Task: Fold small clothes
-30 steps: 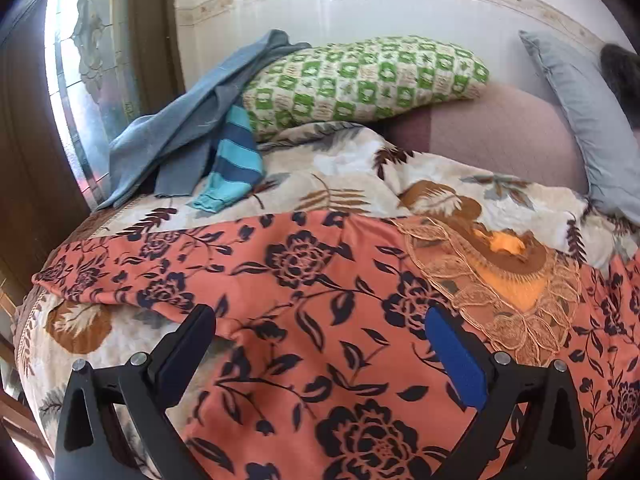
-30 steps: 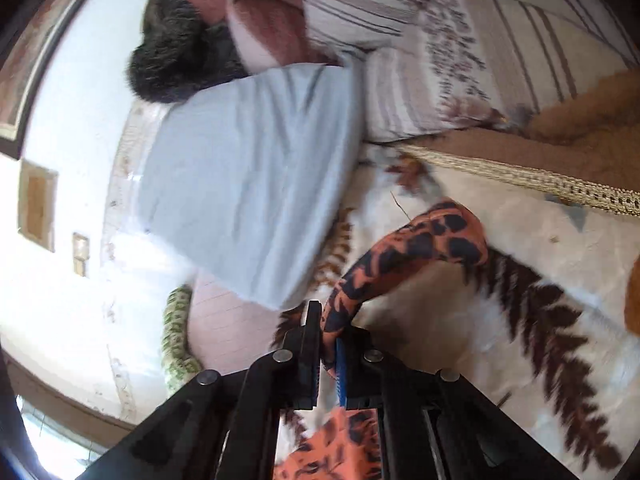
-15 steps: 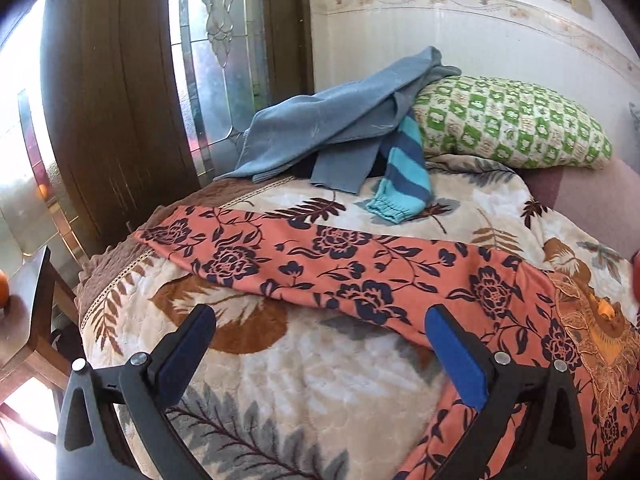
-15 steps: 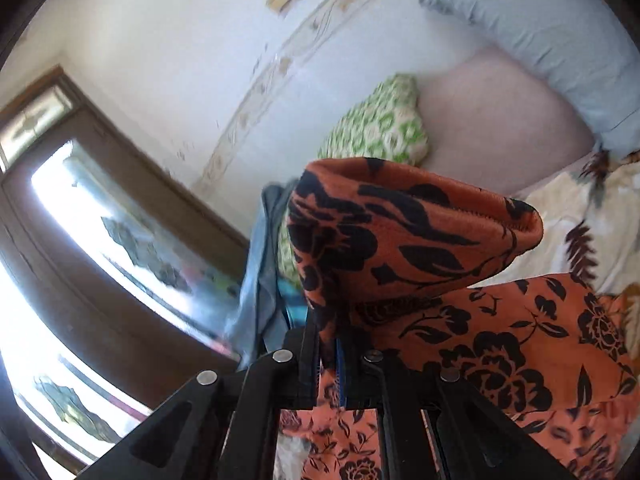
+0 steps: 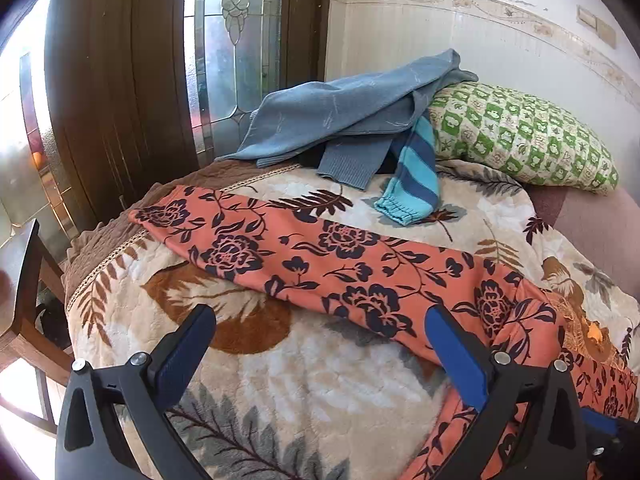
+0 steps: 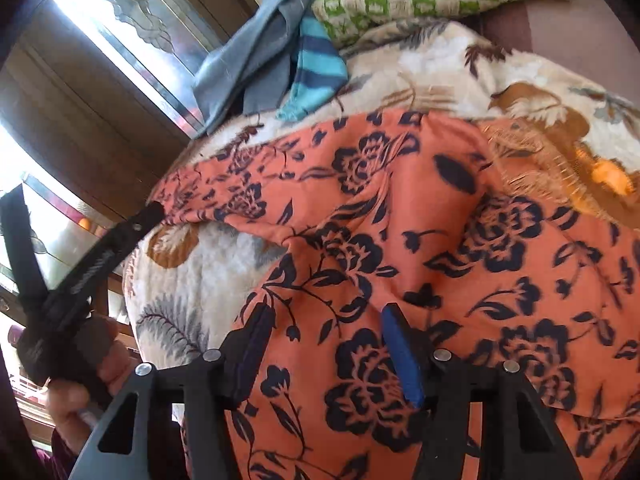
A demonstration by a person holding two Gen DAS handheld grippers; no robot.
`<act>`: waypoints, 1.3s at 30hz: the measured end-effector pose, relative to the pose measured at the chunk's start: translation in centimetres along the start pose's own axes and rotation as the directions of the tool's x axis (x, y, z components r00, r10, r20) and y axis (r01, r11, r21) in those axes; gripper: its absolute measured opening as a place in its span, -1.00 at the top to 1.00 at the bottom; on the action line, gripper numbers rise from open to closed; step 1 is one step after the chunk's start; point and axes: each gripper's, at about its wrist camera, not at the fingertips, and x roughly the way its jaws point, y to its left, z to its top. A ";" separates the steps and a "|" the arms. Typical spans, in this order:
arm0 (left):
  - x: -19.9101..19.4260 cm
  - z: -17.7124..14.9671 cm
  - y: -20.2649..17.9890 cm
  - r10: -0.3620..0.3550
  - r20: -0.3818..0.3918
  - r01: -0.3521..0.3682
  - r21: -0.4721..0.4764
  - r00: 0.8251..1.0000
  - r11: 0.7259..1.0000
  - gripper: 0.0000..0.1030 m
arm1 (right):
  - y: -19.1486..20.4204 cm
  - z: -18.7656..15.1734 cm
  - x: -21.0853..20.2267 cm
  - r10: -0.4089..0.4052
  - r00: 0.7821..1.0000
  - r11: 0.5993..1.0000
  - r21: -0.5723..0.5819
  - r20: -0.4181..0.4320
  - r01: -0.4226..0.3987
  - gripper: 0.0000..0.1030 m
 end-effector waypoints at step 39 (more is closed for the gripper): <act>8.0 3.1 -14.4 -0.497 -0.211 0.526 0.111 0.842 0.843 0.97 | -22.8 -4.0 -7.3 -0.108 0.972 0.841 0.540 0.210 -0.023 -0.12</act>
